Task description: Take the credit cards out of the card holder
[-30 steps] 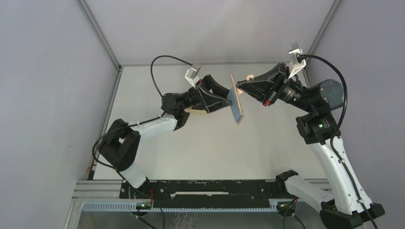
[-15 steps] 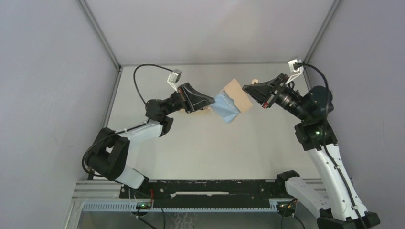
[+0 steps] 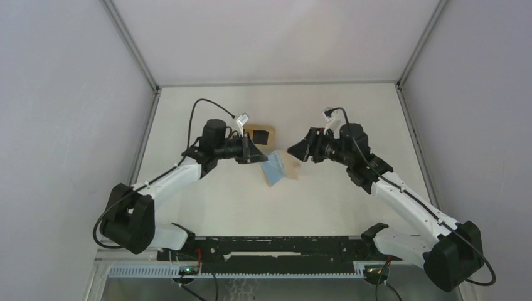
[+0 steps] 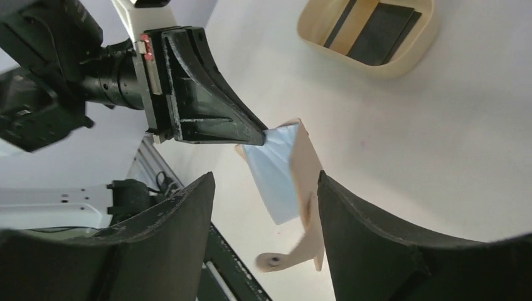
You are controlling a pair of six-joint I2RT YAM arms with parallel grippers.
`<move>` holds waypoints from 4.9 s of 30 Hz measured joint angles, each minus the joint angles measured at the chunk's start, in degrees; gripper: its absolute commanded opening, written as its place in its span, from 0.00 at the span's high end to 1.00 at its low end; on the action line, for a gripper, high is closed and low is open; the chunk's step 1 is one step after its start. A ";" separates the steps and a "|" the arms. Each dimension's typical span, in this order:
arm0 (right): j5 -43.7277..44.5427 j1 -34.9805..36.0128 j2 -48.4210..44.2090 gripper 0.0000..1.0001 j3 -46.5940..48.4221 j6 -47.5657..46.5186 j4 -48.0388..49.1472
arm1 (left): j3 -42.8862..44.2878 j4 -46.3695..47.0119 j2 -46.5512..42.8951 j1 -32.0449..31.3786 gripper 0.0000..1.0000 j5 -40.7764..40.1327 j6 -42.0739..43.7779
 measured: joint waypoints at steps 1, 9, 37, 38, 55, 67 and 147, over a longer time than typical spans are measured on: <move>0.96 0.90 0.63 0.30 -0.02 -0.68 0.11 | 1.22 -4.37 0.42 0.17 1.00 -0.98 2.75; 4.87 4.96 7.41 0.31 -1.31 -3.85 4.17 | 10.14 -29.27 9.92 0.63 1.00 -5.03 18.14; -3.82 5.77 33.40 1.00 -6.60 -1.14 23.39 | 18.27 -35.93 19.12 1.27 0.48 -7.96 23.08; -4.68 4.90 33.99 1.00 -7.10 -0.13 24.63 | 18.08 -34.77 19.15 1.75 0.37 -7.85 22.03; -12.61 -4.13 40.24 1.00 -10.67 7.43 33.81 | -10.51 8.24 15.19 9.66 0.30 -3.04 -3.87; -15.37 -4.22 43.01 1.00 -10.67 9.20 37.92 | -20.76 42.47 22.95 8.48 0.44 2.27 -25.20; -3.13 -0.20 33.16 0.35 -8.07 3.06 25.49 | -24.87 39.87 9.99 7.69 1.00 0.37 -23.32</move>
